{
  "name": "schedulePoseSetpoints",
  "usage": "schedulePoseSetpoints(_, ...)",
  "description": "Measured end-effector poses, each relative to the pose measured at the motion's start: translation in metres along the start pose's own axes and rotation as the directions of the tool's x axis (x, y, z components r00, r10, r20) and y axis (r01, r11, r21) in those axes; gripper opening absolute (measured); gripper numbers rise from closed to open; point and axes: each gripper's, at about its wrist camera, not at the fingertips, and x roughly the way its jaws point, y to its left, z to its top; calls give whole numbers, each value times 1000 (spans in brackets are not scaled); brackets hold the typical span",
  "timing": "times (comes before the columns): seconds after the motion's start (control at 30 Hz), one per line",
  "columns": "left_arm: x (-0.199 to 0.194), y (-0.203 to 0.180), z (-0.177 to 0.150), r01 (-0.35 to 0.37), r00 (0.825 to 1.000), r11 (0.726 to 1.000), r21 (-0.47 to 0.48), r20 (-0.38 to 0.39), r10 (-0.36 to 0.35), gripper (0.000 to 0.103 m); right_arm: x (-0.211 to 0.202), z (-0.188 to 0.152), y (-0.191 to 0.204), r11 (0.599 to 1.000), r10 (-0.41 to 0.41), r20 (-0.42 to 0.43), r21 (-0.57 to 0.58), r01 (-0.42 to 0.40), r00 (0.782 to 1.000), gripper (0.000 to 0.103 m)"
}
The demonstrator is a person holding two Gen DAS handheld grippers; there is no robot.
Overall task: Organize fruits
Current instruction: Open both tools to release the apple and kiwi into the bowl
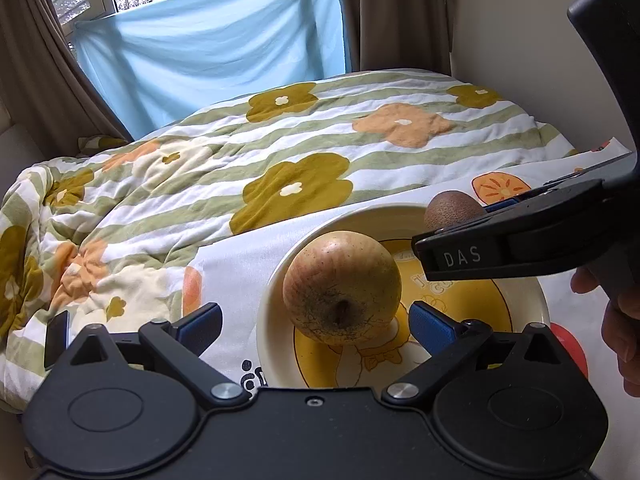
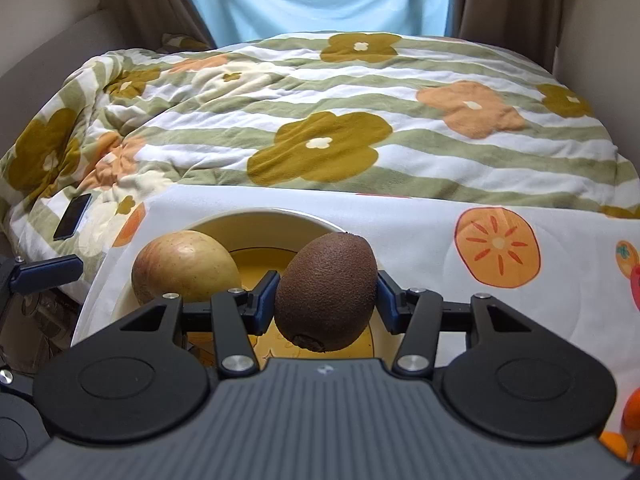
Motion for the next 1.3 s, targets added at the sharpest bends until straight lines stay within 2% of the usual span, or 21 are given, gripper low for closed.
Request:
schedulePoseSetpoints(0.23,-3,4,-7,-2,1000,1000,-8,-7,2,101,12,-10,4,997,27,2,-70,-26,1000,66)
schedulePoseSetpoints(0.33,-2,3,-9,-2,1000,1000,-5,-9,2,101,12,-13,6,994,21,34,-106,-18,999,68)
schedulePoseSetpoints(0.4,-2,4,-10,-3,1000,1000,-6,-9,3,101,9,-13,11,989,9,60,-145,0,998,77)
schedulePoseSetpoints(0.47,-3,3,-11,-3,1000,1000,-7,-9,3,101,8,-13,13,986,-13,69,-162,24,998,91)
schedulePoseSetpoints(0.53,-4,3,-11,-4,1000,1000,-9,-10,4,101,5,-15,11,988,-19,70,-152,29,997,95)
schedulePoseSetpoints(0.83,-12,2,-10,-14,1000,1000,-6,3,14,101,-12,-16,2,993,-33,76,-107,41,997,95)
schedulePoseSetpoints(0.93,-21,2,-9,-27,999,1000,-14,19,27,101,-29,-15,-3,994,-39,89,-99,48,995,95)
schedulePoseSetpoints(1.03,-34,-2,-6,-47,998,999,-28,39,48,102,-50,-14,-7,994,-38,107,-101,49,994,103)
schedulePoseSetpoints(1.17,-50,-15,-3,-88,995,996,-29,47,89,103,-76,-14,-18,996,-32,137,-78,43,990,103)
schedulePoseSetpoints(1.3,-69,-27,-2,-93,994,993,-68,52,97,103,-102,-17,-31,998,-17,136,-62,25,991,103)
